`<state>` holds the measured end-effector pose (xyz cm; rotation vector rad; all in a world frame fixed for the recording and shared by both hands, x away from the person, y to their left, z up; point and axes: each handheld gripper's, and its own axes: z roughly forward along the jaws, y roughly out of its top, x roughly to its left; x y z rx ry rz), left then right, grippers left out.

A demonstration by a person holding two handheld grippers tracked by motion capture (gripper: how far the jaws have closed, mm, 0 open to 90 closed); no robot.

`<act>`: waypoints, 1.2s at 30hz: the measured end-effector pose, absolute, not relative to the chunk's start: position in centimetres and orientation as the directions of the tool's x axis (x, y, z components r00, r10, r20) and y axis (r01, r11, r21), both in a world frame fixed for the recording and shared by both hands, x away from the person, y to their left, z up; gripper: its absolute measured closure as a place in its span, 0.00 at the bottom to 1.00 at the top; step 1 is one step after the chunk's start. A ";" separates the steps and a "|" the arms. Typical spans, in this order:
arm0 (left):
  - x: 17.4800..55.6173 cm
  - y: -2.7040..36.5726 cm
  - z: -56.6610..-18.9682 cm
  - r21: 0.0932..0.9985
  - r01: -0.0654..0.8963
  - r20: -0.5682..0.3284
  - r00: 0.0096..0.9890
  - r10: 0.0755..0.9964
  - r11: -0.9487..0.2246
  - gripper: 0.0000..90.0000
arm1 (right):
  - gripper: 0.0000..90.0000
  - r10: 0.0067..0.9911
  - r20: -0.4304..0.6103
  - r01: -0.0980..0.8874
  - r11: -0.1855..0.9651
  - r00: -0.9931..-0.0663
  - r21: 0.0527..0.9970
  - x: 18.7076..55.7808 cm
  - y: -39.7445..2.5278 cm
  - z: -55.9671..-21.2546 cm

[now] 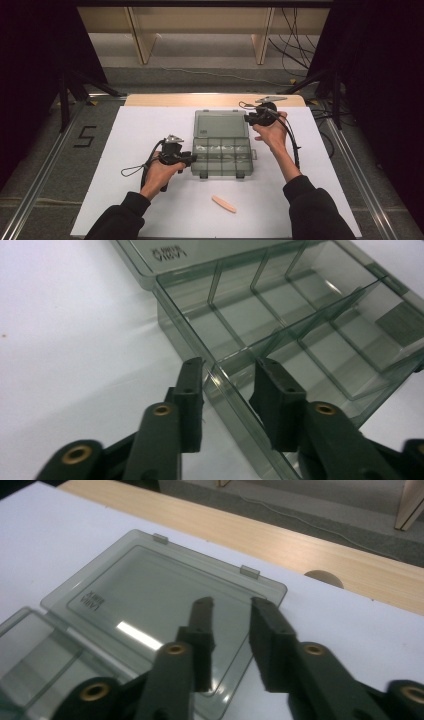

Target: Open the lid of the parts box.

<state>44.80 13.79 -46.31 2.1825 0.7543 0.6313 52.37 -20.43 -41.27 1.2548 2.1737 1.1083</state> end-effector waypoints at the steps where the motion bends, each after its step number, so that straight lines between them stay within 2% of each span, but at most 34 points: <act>1: 44.8 14.0 -46.0 0.753 0.324 0.215 0.702 0.679 -0.573 0.68 | 0.73 0.852 0.036 0.540 0.298 -0.522 0.788 52.1 -20.3 -41.0; 4: 44.6 14.2 -45.5 0.780 0.306 0.181 0.725 0.664 -0.547 0.60 | 0.61 0.837 -0.005 0.515 0.343 -0.548 0.785 51.3 -20.1 -40.4; 5: 44.4 14.3 -45.1 0.782 0.299 0.200 0.712 0.673 -0.547 0.58 | 0.58 0.833 0.002 0.521 0.345 -0.553 0.781 50.9 -20.0 -40.1; 9: 43.0 13.9 -44.3 0.825 0.272 0.153 0.737 0.659 -0.496 0.48 | 0.50 0.797 -0.027 0.464 0.378 -0.603 0.801 49.3 -20.0 -39.5; 11: 42.1 14.0 -43.7 0.825 0.256 0.201 0.700 0.686 -0.503 0.44 | 0.48 0.778 -0.037 0.444 0.396 -0.627 0.804 48.2 -20.0 -39.1; 13: 41.4 14.1 -43.2 0.839 0.240 0.207 0.688 0.696 -0.488 0.43 | 0.47 0.763 -0.049 0.422 0.409 -0.645 0.809 47.4 -19.9 -38.9; 14: 41.1 14.3 -42.9 0.837 0.232 0.240 0.658 0.714 -0.496 0.42 | 0.47 0.765 -0.043 0.428 0.404 -0.642 0.808 46.7 -19.7 -38.7; 17: 40.1 14.2 -42.5 0.850 0.223 0.237 0.649 0.723 -0.478 0.41 | 0.45 0.739 -0.051 0.413 0.431 -0.672 0.802 45.4 -19.3 -38.4; 29: 37.9 14.3 -42.3 0.876 0.174 0.235 0.661 0.713 -0.450 0.34 | 0.42 0.683 -0.065 0.383 0.484 -0.728 0.787 42.7 -18.4 -37.6; 36: 36.7 14.2 -42.3 0.894 0.158 0.195 0.706 0.681 -0.420 0.33 | 0.42 0.636 -0.079 0.361 0.531 -0.768 0.766 41.1 -17.5 -37.5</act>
